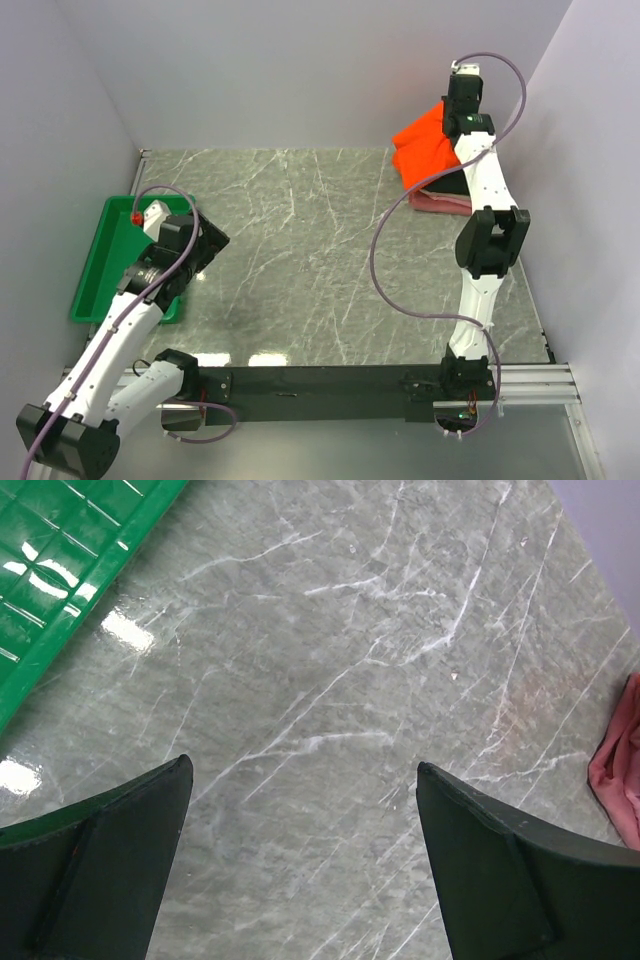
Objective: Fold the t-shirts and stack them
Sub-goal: Neatly place the folded tshirt to the corner
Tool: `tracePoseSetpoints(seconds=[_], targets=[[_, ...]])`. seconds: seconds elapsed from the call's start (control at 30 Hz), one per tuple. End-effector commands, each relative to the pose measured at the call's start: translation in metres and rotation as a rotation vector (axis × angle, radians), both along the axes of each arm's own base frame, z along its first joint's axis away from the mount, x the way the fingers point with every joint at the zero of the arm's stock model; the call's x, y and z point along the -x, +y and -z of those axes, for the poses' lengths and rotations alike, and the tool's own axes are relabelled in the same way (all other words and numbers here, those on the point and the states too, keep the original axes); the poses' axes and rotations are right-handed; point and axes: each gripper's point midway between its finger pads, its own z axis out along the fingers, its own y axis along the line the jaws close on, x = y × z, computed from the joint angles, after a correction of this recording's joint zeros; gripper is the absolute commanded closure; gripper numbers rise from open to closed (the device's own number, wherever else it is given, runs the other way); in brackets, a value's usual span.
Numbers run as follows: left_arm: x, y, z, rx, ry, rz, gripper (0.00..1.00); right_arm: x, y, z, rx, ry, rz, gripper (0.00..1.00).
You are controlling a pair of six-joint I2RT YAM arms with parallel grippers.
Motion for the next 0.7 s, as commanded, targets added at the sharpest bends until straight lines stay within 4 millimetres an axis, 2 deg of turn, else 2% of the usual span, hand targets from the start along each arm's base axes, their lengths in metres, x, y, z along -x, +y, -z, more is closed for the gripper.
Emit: tracePoseSetpoints(seconds=[0.0,0.07,0.13,0.27,0.37,0.53,0.57,0.6,0.67], targets=[[-0.01,0.001,-0.021,-0.004,-0.055,-0.004,0.01,-0.001,-0.017,-0.085,-0.05,-0.238,0.034,1.0],[-0.011,0.0,-0.017,-0.005,-0.048,-0.005,0.01,-0.002,-0.026,-0.089,-0.07,-0.264,0.053,1.0],[-0.013,-0.001,-0.016,-0.003,-0.043,-0.005,0.01,-0.003,-0.024,-0.088,-0.09,-0.273,0.043,1.0],[-0.015,-0.003,-0.01,-0.006,-0.015,0.002,0.01,-0.009,-0.037,-0.07,-0.11,-0.257,0.069,1.0],[-0.017,-0.004,-0.009,-0.005,-0.014,0.002,0.01,-0.015,-0.047,-0.047,-0.111,-0.216,0.091,1.0],[-0.018,-0.005,-0.008,-0.004,-0.013,0.008,0.01,-0.021,-0.066,0.01,-0.114,-0.115,0.14,0.99],[-0.018,-0.004,-0.007,-0.008,-0.009,0.005,0.01,-0.021,-0.069,0.017,-0.115,-0.102,0.147,0.97],[-0.018,-0.004,-0.006,-0.009,-0.005,0.003,0.01,-0.022,-0.073,0.029,-0.119,-0.082,0.149,0.86],[-0.018,-0.005,-0.004,-0.01,0.001,0.004,0.01,-0.022,-0.078,0.037,-0.148,-0.077,0.173,0.59]])
